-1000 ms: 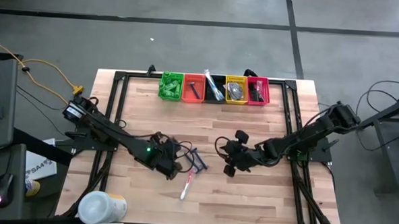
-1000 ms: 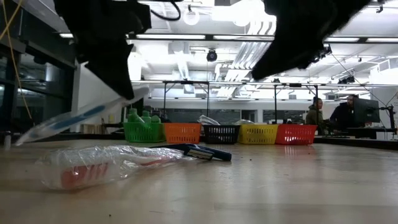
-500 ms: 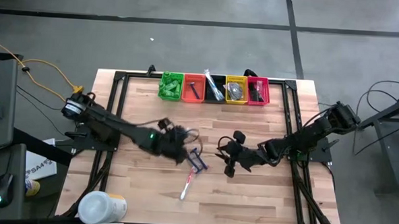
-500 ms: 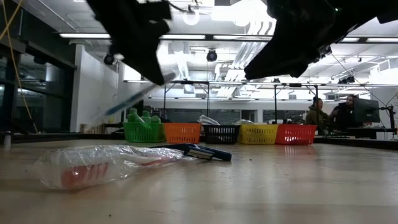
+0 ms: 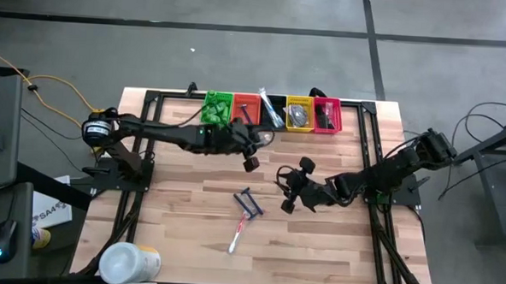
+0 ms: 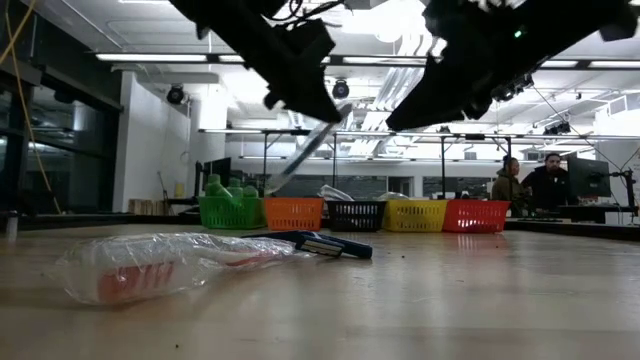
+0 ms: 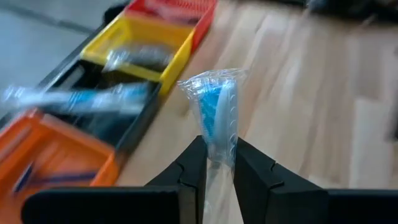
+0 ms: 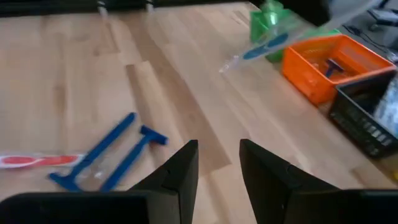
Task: Pick & Place Travel size toiletries
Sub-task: Put the light blue toothbrush into the black bin
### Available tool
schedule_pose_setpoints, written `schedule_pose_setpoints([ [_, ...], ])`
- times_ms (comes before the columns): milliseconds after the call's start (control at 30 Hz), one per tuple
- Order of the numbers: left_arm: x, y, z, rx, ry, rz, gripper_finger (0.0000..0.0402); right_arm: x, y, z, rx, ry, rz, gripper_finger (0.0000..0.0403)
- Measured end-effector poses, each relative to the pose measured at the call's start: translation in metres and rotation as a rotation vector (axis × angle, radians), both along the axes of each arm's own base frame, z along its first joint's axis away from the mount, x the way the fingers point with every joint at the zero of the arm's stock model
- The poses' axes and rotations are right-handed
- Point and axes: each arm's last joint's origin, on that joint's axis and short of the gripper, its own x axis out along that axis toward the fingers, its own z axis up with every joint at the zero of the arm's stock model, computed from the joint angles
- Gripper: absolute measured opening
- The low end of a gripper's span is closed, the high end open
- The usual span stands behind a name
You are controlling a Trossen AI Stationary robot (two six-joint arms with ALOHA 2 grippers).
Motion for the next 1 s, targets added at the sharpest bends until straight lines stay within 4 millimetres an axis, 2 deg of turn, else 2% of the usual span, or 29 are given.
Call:
schedule_pose_setpoints([
  [133, 0.004, 0.011, 0.008, 0.0, -0.085, -0.087, 0.0056, 0.003, -0.016, -0.002, -0.012, 0.016, -0.035, 0.0111],
  [300, 0.006, 0.011, 0.012, 0.021, -0.118, -0.166, 0.0056, 0.002, -0.04, -0.011, -0.036, -0.021, -0.067, 0.0111],
  [467, 0.009, 0.009, 0.016, 0.062, -0.16, -0.25, 0.0056, 0.0, -0.063, -0.016, 0.013, -0.158, 0.091, 0.0111],
  [567, 0.01, 0.009, 0.018, 0.08, -0.175, -0.264, 0.0056, -0.002, -0.076, -0.017, 0.008, -0.188, 0.05, 0.012],
  [667, 0.01, 0.009, 0.019, 0.099, -0.173, -0.273, 0.0056, -0.001, -0.085, -0.017, 0.007, -0.19, 0.052, 0.0145],
  [900, 0.011, 0.009, 0.02, 0.105, -0.187, -0.303, 0.0056, 0.0, -0.1, -0.011, -0.015, -0.235, 0.047, 0.0246],
  [1000, 0.011, 0.008, 0.022, 0.102, -0.212, -0.327, 0.0056, 0.002, -0.104, -0.004, -0.04, -0.303, 0.098, 0.0274],
])
